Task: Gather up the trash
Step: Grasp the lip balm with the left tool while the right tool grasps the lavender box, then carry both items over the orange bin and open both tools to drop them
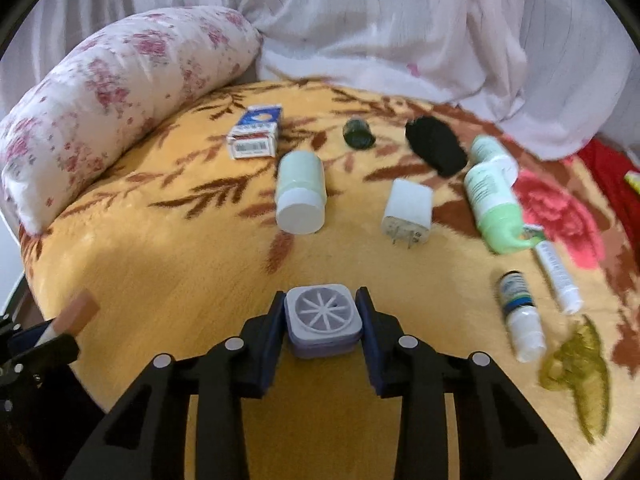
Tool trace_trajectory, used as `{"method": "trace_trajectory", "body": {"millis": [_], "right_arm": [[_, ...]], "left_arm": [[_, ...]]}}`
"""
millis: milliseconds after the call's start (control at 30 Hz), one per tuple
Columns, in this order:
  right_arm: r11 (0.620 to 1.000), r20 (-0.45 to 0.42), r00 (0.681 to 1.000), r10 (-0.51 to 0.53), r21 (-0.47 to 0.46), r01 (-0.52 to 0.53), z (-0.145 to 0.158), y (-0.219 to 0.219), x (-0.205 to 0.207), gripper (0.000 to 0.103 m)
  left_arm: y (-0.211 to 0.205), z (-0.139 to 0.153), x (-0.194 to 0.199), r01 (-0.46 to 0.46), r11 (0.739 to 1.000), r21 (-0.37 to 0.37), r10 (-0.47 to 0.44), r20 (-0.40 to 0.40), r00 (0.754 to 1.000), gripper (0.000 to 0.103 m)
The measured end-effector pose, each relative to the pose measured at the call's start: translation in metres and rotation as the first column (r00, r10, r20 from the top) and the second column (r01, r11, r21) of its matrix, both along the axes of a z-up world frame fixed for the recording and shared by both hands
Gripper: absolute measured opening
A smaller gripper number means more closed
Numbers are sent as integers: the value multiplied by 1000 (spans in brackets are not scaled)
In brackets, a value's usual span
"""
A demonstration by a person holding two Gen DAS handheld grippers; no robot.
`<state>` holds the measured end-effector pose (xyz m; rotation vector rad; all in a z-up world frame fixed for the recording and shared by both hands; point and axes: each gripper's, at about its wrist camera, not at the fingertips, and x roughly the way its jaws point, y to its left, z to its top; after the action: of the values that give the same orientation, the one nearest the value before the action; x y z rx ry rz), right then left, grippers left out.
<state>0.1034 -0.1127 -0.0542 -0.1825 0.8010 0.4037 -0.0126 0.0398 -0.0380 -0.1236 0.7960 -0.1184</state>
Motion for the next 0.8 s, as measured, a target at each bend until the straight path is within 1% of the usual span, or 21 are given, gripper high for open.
{"method": "trace_trajectory", "body": {"millis": [100,200,267,333,400,467,567,633,733,767,800], "right_arm": [[999,11,999,41,21,-41,12,-8,-32,35],[994,-13,994,108,31,-108,17,-16,-75,35],[989,-49,988,147,18,-146,11,-19,-104,35],[986,-94,982,165,19,-164,1,-22,-122,35],[984,-159,971,177,28,-174,-13,-28,-140,35],[983,-195,963,184,19,-184,-26,-32,-155,35],[982,-230,956,185,19,-185,-37,-37,-167,35],[982,-235,954,185,16,-186,-40,-37,-171,35],[978,-244,948,204,13,-207,-43,-33,-175,36],[977,-246,947,208,12,-212,-43,-31,-176,37],[977,-247,946,211,12,-215,-44,-30,-176,52]], "left_arm": [[-10,-2,-18,55,998,5,-55,-24,998,18],[-20,-8,-38,111,994,-2,-111,-62,992,18],[-26,-16,-50,142,990,-5,-141,-96,985,18],[-31,-28,-62,173,985,-12,-173,-147,974,18],[-33,-40,-70,191,981,-21,-191,-193,962,18],[-35,-50,-78,204,979,-15,-202,-228,953,18],[-36,-58,-85,211,977,-8,-206,-254,945,18],[-35,-60,-87,209,978,-17,-207,-260,943,18],[-36,-57,-91,214,977,-9,-209,-251,945,18],[-36,-55,-92,209,978,-6,-204,-248,947,18],[-36,-53,-93,199,980,2,-193,-243,951,24]]}}
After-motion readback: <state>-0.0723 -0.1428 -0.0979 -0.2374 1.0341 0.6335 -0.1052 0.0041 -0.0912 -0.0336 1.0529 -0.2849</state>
